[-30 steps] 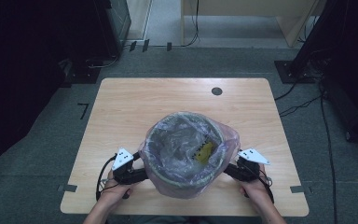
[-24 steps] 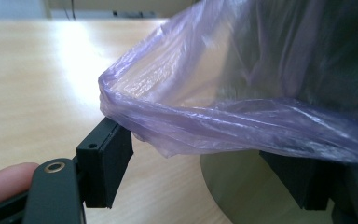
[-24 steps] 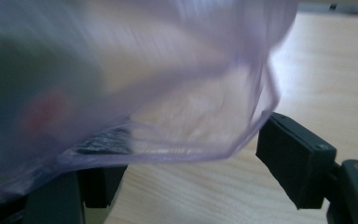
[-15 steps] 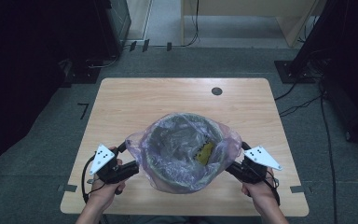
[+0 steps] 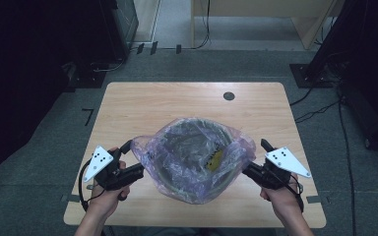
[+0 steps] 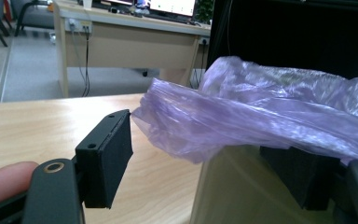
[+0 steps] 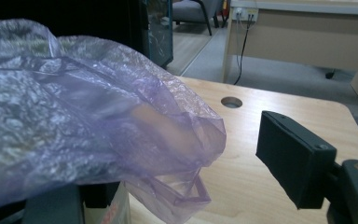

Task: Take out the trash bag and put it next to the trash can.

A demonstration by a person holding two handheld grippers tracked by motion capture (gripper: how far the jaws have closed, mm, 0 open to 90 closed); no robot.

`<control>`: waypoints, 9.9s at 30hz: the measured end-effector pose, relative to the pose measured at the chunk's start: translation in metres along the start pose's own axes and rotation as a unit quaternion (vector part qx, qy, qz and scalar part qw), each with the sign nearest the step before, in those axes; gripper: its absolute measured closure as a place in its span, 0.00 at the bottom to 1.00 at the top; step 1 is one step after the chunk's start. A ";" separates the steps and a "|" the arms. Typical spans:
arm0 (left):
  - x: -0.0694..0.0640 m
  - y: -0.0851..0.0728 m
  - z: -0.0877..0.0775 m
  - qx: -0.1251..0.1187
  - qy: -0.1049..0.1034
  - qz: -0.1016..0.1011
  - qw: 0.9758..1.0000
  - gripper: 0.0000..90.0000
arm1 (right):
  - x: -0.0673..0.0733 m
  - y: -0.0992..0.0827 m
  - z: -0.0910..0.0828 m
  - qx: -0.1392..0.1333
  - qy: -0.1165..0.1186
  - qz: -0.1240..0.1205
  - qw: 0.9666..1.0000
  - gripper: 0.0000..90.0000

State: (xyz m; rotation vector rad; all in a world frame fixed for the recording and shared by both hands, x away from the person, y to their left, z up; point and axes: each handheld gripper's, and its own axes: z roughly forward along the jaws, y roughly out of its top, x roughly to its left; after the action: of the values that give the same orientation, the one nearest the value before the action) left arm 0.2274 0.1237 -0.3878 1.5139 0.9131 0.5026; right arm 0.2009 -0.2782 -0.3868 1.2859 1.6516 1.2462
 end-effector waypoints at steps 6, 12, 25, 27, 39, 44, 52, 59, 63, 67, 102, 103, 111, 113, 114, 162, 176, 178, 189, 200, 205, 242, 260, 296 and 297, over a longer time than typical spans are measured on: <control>-0.010 0.012 0.010 -0.004 -0.011 0.009 1.000 0.27 | 0.005 0.015 -0.001 -0.009 0.010 -0.014 1.000 0.29; -0.021 0.018 0.020 0.003 -0.022 0.015 1.000 0.27 | 0.010 0.027 -0.001 -0.020 0.028 -0.013 0.999 0.29; -0.056 0.040 0.040 0.016 -0.032 0.041 0.999 0.48 | 0.048 0.042 0.000 -0.034 0.107 -0.030 0.993 0.29; -0.057 0.043 0.041 0.016 -0.042 0.034 0.998 0.62 | 0.053 0.044 0.000 -0.034 0.119 -0.031 0.992 0.28; -0.069 0.060 0.041 -0.010 -0.116 0.014 0.993 0.99 | 0.088 0.053 0.005 -0.035 0.168 -0.080 0.982 0.18; -0.082 0.063 0.041 -0.012 -0.163 0.024 0.986 0.99 | 0.106 0.061 0.008 -0.024 0.190 -0.110 0.975 0.11; -0.086 0.067 0.033 -0.014 -0.248 -0.011 0.969 0.99 | 0.120 0.066 0.020 -0.022 0.181 -0.133 0.974 0.59; -0.063 0.058 0.023 -0.032 -0.215 -0.060 0.974 0.58 | 0.109 0.069 0.024 -0.050 0.171 -0.093 0.980 1.00; -0.051 0.053 0.020 -0.037 -0.173 -0.064 0.982 0.40 | 0.102 0.071 0.022 -0.063 0.157 -0.072 0.983 1.00; -0.038 0.046 0.012 -0.046 -0.128 -0.051 0.989 0.34 | 0.098 0.075 0.020 -0.085 0.143 -0.065 0.984 1.00; 0.058 -0.061 0.004 0.108 0.226 -0.040 0.967 0.00 | 0.083 0.117 -0.009 -0.198 0.088 -0.043 0.975 1.00; 0.061 -0.064 0.005 0.116 0.230 -0.036 0.965 0.00 | 0.082 0.118 -0.010 -0.198 0.088 -0.043 0.975 1.00; 0.074 -0.091 0.020 0.198 0.250 -0.020 0.948 0.00 | 0.075 0.125 -0.017 -0.220 0.088 -0.042 0.971 1.00; 0.075 -0.095 0.024 0.220 0.253 -0.019 0.942 0.00 | 0.072 0.127 -0.019 -0.223 0.086 -0.041 0.970 1.00; 0.076 -0.097 0.025 0.227 0.253 -0.018 0.940 0.00 | 0.070 0.127 -0.020 -0.224 0.084 -0.040 0.970 1.00; 0.086 -0.113 0.034 0.271 0.245 -0.018 0.931 0.00 | -0.072 0.079 0.020 -0.145 -0.132 0.011 0.980 1.00; 0.086 -0.113 0.034 0.271 0.245 -0.018 0.931 0.00 | -0.058 0.041 0.112 -0.105 -0.176 0.032 0.978 1.00; 0.086 -0.113 0.034 0.270 0.245 -0.018 0.931 0.00 | -0.050 0.039 0.124 -0.107 -0.166 0.043 0.979 1.00; 0.086 -0.113 0.033 0.271 0.243 -0.017 0.931 0.00 | -0.007 0.026 0.148 -0.114 -0.093 0.059 0.987 0.91; 0.086 -0.113 0.034 0.272 0.244 -0.017 0.931 0.00 | -0.029 -0.027 0.127 -0.050 -0.017 0.030 0.998 0.32; 0.086 -0.113 0.035 0.271 0.244 -0.018 0.931 0.00 | -0.037 -0.035 0.116 -0.037 -0.015 0.012 0.999 0.27; 0.086 -0.113 0.035 0.271 0.245 -0.018 0.931 0.00 | -0.066 -0.067 0.039 -0.004 -0.007 -0.066 0.998 0.77; 0.086 -0.113 0.035 0.272 0.245 -0.018 0.930 0.00 | -0.024 -0.041 0.117 0.001 0.057 0.002 0.998 0.98; 0.086 -0.113 0.036 0.271 0.246 -0.019 0.930 0.00 | -0.080 -0.098 0.055 0.117 0.049 -0.043 0.991 0.15; 0.086 -0.113 0.036 0.271 0.246 -0.019 0.930 0.00 | -0.083 -0.099 0.053 0.117 0.044 -0.042 0.991 0.15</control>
State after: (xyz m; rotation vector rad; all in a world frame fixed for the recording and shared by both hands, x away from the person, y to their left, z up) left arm 0.2772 0.1628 -0.5195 1.8961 1.5667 0.6522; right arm 0.2425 -0.3487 -0.5005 1.2999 1.9422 1.0979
